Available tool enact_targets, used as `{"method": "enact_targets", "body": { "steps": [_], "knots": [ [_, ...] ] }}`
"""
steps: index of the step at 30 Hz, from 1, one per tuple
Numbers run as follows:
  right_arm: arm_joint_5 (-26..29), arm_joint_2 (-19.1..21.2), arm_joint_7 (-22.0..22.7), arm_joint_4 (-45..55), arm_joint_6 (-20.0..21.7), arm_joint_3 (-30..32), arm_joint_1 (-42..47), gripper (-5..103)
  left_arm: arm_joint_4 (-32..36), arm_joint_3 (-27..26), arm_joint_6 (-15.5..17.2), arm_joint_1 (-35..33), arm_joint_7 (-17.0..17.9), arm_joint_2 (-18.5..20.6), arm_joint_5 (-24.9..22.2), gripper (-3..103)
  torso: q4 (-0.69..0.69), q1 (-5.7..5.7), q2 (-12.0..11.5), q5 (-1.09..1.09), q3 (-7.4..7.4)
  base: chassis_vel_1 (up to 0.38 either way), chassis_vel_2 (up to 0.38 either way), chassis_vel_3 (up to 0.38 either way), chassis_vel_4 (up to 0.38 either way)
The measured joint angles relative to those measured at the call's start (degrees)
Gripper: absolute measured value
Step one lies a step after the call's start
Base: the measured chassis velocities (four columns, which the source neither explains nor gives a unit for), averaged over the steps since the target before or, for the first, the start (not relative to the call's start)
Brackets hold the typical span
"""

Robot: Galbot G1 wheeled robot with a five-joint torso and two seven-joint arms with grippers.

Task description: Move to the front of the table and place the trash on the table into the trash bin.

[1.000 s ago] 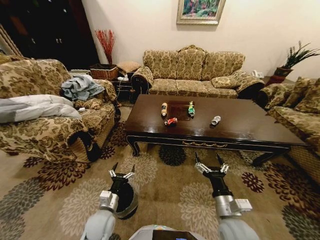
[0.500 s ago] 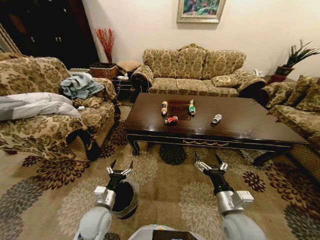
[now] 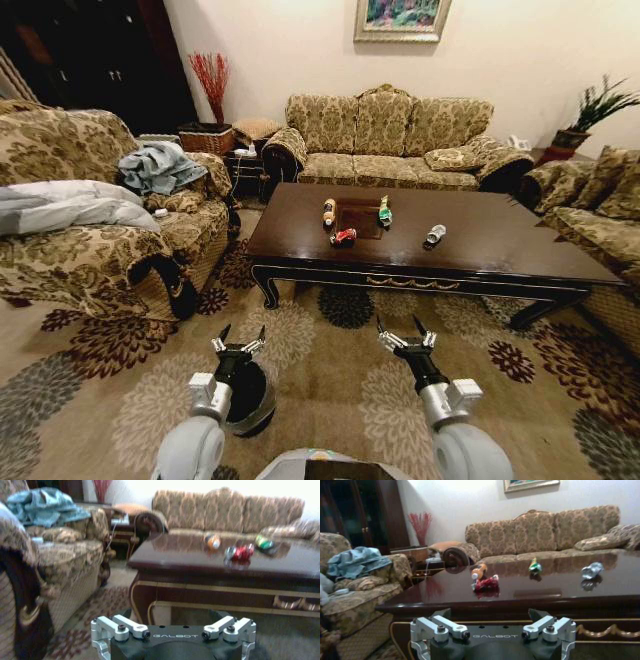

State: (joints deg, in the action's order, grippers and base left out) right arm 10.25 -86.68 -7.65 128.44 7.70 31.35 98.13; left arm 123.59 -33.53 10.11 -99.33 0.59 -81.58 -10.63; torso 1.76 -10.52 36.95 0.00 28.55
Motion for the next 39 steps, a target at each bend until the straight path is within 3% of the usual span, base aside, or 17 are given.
{"method": "enact_targets", "body": {
  "steps": [7,11,20,24,31,36,39],
  "knots": [
    [0.68,-0.47,-2.18,-2.55,-2.14,-0.23,-0.47,100,-4.82,-0.38,-1.97,-0.06,0.67,-0.47,0.11,100,0.0,0.7,-1.7,0.0,-0.99,0.0,0.0,0.0,0.0],
    [1.19,-0.49,-5.68,-3.23,-4.23,0.37,-0.23,100,-8.1,-0.65,-2.37,0.28,1.47,-0.37,-0.06,100,0.0,1.14,-2.89,-0.01,-1.75,0.0,0.0,0.0,0.0],
    [1.69,-0.73,-5.55,-4.88,-7.71,0.59,0.59,100,-10.35,-1.35,-2.9,-0.36,4.05,-0.98,0.15,100,0.0,1.93,-4.83,0.0,-2.91,0.0,0.0,0.0,0.0],
    [1.94,-0.34,-4.85,-6.06,-8.64,0.88,1.05,100,-11.0,-1.52,-1.79,-0.16,5.12,-2.15,1.37,100,0.0,2.29,-5.7,0.0,-3.41,0.0,0.0,0.0,0.0],
    [2.66,-0.33,-4.9,-6.88,-9.64,1.37,1.83,100,-11.71,-3.91,3.97,0.72,5.12,-3.31,5.35,100,0.0,2.94,-7.33,0.0,-4.4,0.0,0.0,0.0,0.0],
    [4.14,-0.33,-4.87,-6.95,-9.91,1.84,2.16,100,-13.56,-7.75,5.35,0.56,4.02,-0.65,6.05,100,0.0,3.43,-8.52,0.0,-5.09,0.0,0.0,0.0,0.0],
    [4.9,-0.29,-4.82,-7.24,-10.32,2.34,2.08,100,-17.3,-9.72,4.55,0.76,3.99,2.92,3.12,100,0.0,3.74,-9.19,0.0,-5.45,0.0,0.0,0.0,0.0]
  ]
}}
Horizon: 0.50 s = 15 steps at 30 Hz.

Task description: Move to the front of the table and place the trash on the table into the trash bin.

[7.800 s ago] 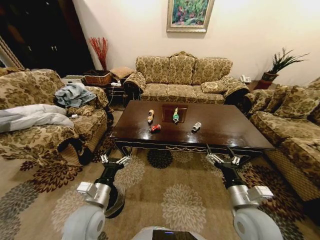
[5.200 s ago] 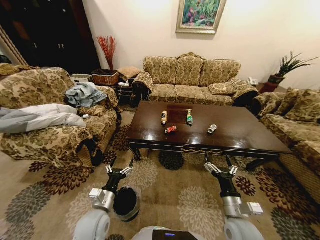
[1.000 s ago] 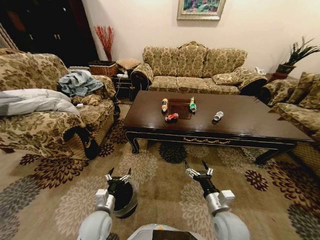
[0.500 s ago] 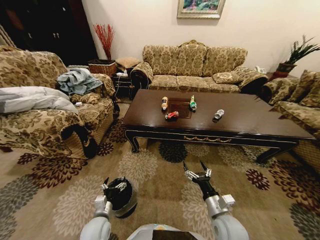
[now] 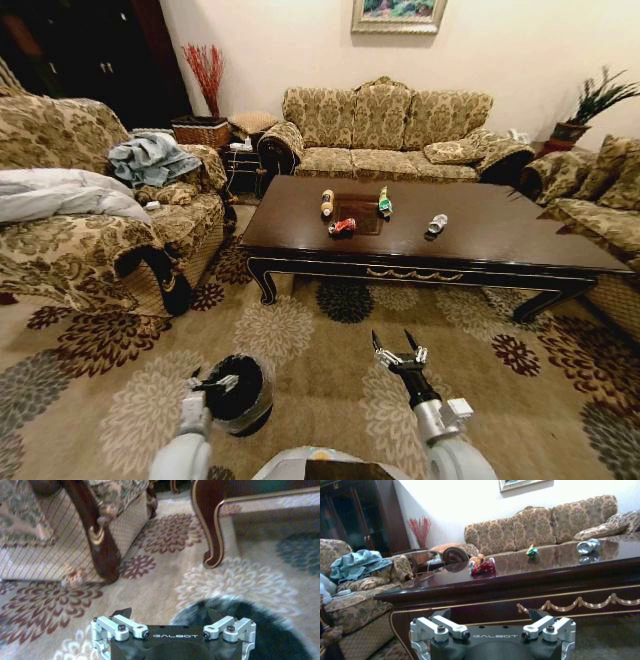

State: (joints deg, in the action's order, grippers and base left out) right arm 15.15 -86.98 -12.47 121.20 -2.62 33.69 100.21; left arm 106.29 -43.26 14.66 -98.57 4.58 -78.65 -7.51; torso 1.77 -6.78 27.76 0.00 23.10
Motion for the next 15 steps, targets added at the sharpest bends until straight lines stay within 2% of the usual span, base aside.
{"method": "enact_targets", "body": {
  "steps": [1,3,5,11,15],
  "knots": [
    [0.0,0.0,0.0,0.0,0.0,0.0,0.0,100,0.0,0.0,0.0,0.0,0.0,0.0,0.0,100,0.0,0.0,0.0,0.0,0.0,0.0,0.0,0.0,0.0],
    [0.24,-0.15,0.04,-0.57,-0.78,0.29,0.07,100,-4.21,-0.21,-1.55,0.98,1.21,2.04,-1.58,100,0.0,0.06,-0.21,-0.02,-0.14,0.0,0.0,0.0,0.0],
    [0.29,-0.27,0.06,-0.84,-1.14,0.41,0.2,100,-5.31,-0.14,-1.42,1.19,1.31,2.77,-2.55,100,0.0,0.07,-0.25,-0.02,-0.16,0.0,0.0,0.0,0.0],
    [0.6,-0.38,0.5,-1.5,-2.16,1.04,0.91,100,-8.16,1.75,1.9,2.3,1.15,4.99,-7.1,100,-0.01,0.06,-0.21,0.0,-0.16,0.0,0.0,0.0,0.0],
    [0.62,-0.35,0.69,-1.51,-2.25,1.13,0.94,100,-10.59,2.55,2.99,3.58,0.7,5.71,-9.21,100,-0.01,0.02,-0.13,-0.01,-0.11,0.0,0.0,0.0,0.0]
  ]
}}
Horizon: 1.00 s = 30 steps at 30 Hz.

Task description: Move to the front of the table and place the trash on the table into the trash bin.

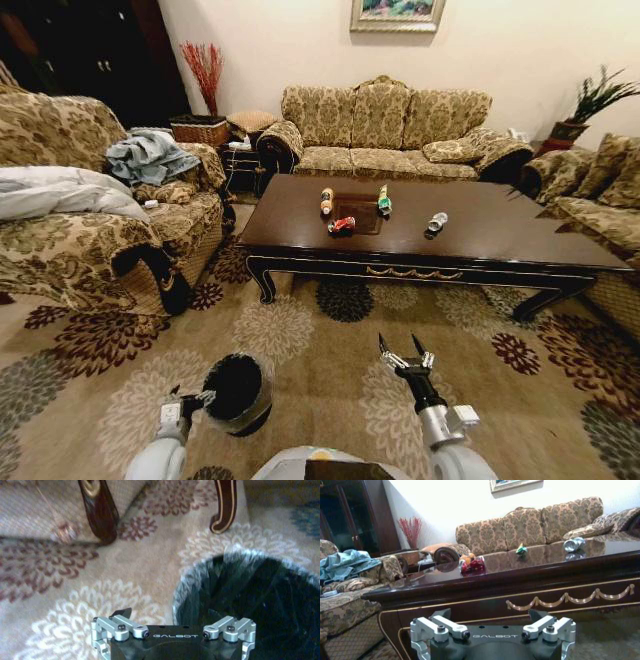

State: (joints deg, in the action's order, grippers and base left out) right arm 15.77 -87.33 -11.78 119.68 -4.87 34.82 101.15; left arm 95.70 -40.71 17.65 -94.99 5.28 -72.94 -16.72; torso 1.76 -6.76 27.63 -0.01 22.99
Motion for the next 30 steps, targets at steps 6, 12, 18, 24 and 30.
{"method": "enact_targets", "body": {
  "steps": [6,12,18,24,30],
  "knots": [
    [-0.16,-0.1,0.14,-0.11,-0.14,0.06,0.09,100,-6.01,1.17,-2.15,3.35,-0.3,0.87,0.33,100,0.01,-0.05,0.14,0.01,0.08,0.0,0.0,0.0,0.0],
    [-0.55,-0.05,0.19,-0.37,-0.28,-0.06,0.13,100,-13.53,1.55,-4.46,8.07,0.23,1.34,0.53,100,0.02,-0.11,0.29,0.12,0.15,0.0,0.0,0.0,0.0],
    [-0.62,-0.12,0.05,-0.36,-0.38,-0.04,0.43,100,-16.15,1.26,-5.06,9.28,-0.65,1.78,-0.62,93,0.0,-0.12,0.37,0.13,0.17,0.0,0.0,0.0,0.0],
    [-0.83,-0.48,0.05,-0.53,-0.83,-0.11,0.53,100,-15.8,1.43,-4.49,8.2,-1.1,1.77,-1.32,66,0.02,-0.18,0.39,-0.12,0.25,0.0,0.0,0.0,0.0],
    [-0.88,-0.5,0.04,-0.79,-1.16,-0.33,0.23,100,-12.2,1.66,-1.48,6.07,-2.03,2.3,-1.11,50,0.0,-0.19,0.43,-0.04,0.27,0.0,0.0,0.0,0.0]
  ]
}}
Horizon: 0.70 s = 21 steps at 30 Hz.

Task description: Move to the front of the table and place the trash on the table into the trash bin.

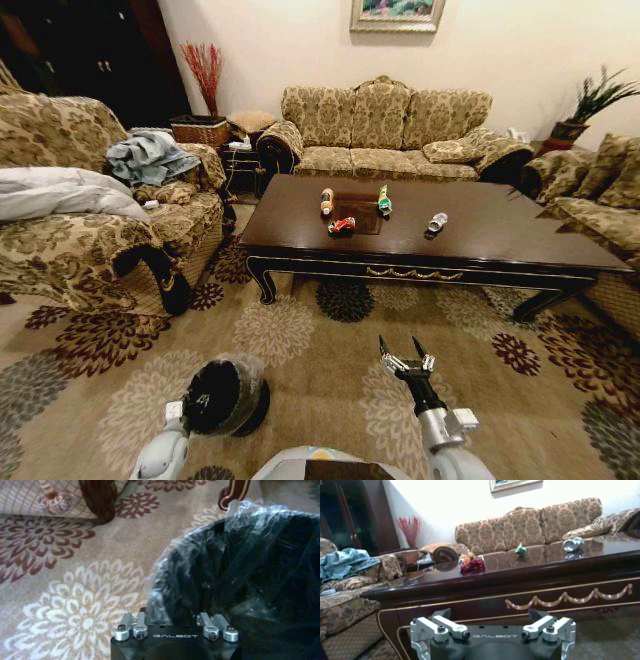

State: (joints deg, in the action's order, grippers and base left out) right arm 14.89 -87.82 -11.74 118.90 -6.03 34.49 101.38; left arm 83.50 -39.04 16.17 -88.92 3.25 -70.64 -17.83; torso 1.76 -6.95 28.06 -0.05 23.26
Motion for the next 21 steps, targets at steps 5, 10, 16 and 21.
{"method": "enact_targets", "body": {
  "steps": [5,10,16,21],
  "knots": [
    [0.02,-0.08,0.02,-0.44,-0.63,-0.23,0.0,100,1.99,0.01,0.64,-0.91,-0.16,0.46,0.67,38,-0.02,0.0,0.03,0.01,0.01,0.0,0.0,0.0,0.0],
    [0.38,-0.06,0.09,-1.21,-1.51,-0.26,-0.12,100,4.02,-0.06,1.73,-1.99,-0.09,1.0,1.62,23,0.0,-0.02,0.06,0.02,0.02,0.0,0.0,0.0,0.0],
    [0.87,0.04,0.24,-2.16,-2.41,-0.06,-0.19,100,4.92,0.44,2.58,-2.33,-0.74,1.1,2.43,8,0.0,-0.03,0.08,0.05,0.03,0.0,0.0,0.0,0.0],
    [1.23,0.37,0.5,-2.21,-2.51,0.14,-0.19,100,5.11,0.92,0.72,-2.25,-1.03,0.77,1.43,5,0.0,-0.03,0.09,0.04,0.04,0.0,0.0,0.0,0.0]
  ]
}}
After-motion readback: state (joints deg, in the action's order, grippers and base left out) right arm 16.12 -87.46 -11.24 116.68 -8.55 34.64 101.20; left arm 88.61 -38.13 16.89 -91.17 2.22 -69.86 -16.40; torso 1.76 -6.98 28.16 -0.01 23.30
